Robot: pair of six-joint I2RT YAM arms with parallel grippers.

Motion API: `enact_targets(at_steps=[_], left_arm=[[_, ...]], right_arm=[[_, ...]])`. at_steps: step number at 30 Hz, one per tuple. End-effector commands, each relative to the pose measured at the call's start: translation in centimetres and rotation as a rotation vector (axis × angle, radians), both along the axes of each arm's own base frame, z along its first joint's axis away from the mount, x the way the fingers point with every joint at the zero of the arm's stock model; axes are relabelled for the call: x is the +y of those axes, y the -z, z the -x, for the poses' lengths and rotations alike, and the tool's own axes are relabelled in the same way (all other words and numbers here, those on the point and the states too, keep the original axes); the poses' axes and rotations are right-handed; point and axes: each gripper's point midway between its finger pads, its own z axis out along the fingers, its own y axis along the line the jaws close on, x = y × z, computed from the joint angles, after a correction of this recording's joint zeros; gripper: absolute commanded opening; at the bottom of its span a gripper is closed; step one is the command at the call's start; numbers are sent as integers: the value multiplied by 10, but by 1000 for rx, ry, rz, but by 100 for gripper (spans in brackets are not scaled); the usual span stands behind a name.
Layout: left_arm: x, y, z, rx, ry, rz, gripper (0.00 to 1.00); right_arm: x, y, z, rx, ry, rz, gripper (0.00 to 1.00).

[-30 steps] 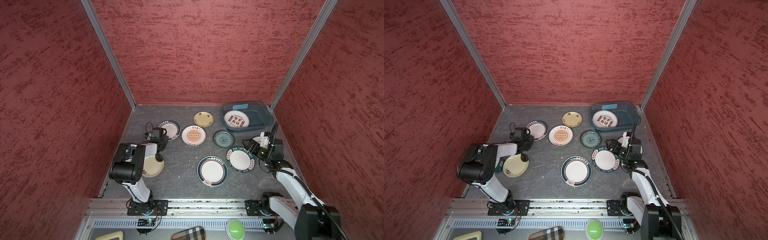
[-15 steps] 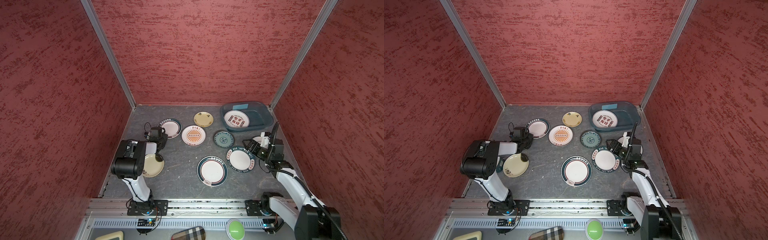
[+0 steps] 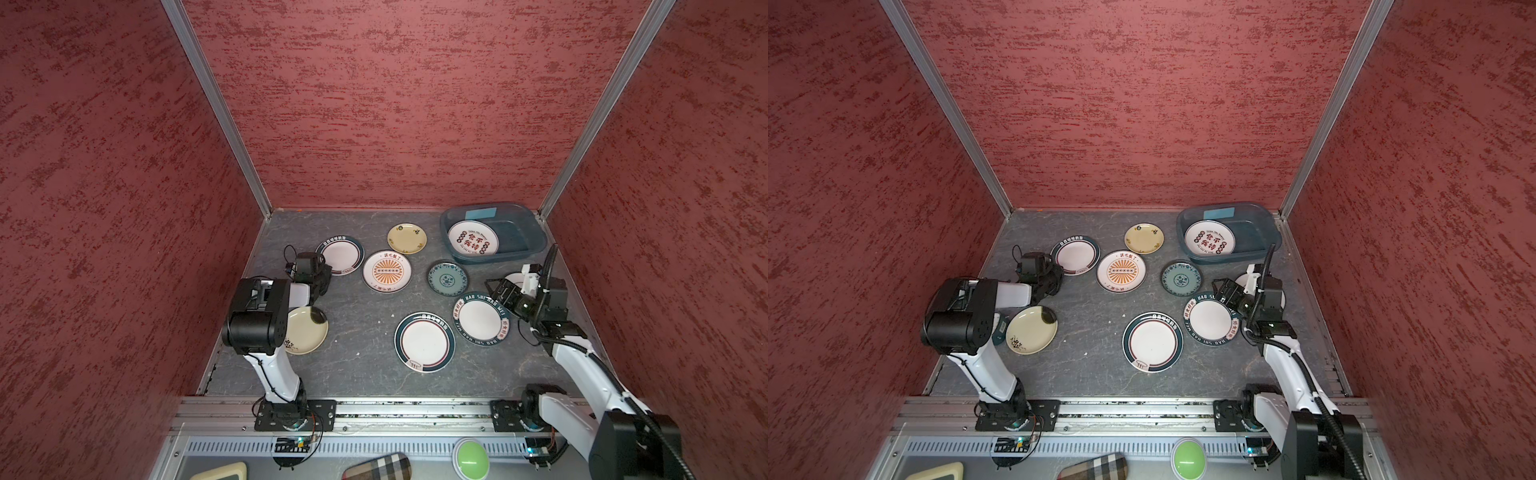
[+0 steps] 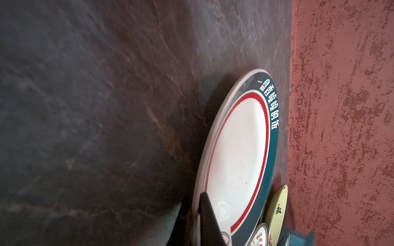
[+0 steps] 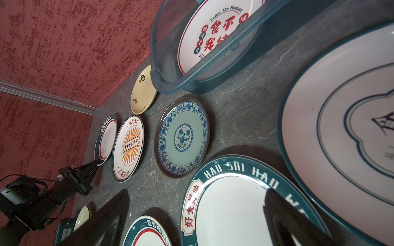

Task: Place the plates into the plastic bin on the countertop
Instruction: 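Grasp the green-rimmed plate rim with left gripper and tilt it up, then lift the green-rimmed plate with left gripper toward right gripper while right gripper approaches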

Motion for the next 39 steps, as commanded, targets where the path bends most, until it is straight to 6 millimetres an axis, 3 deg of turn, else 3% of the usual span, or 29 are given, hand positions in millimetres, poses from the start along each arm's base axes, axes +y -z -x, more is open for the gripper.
enact_targets(at_steps=[1,16,30,39], left_arm=[[4,19,16,87,35,-23,0],[-3,-19,16,12,132,-21,0],[-7,-86,34,-135,177,-39,0],[-32,-125,48,-260,283,28,0]], right_arm=[[-2,-9,-1,-26,7,5,99],[4,-24,-1,-59,-13,-29,99],[13,-39,-5,-82,-49,-99,99],[31,-58,-9,-110,-127,-214,99]])
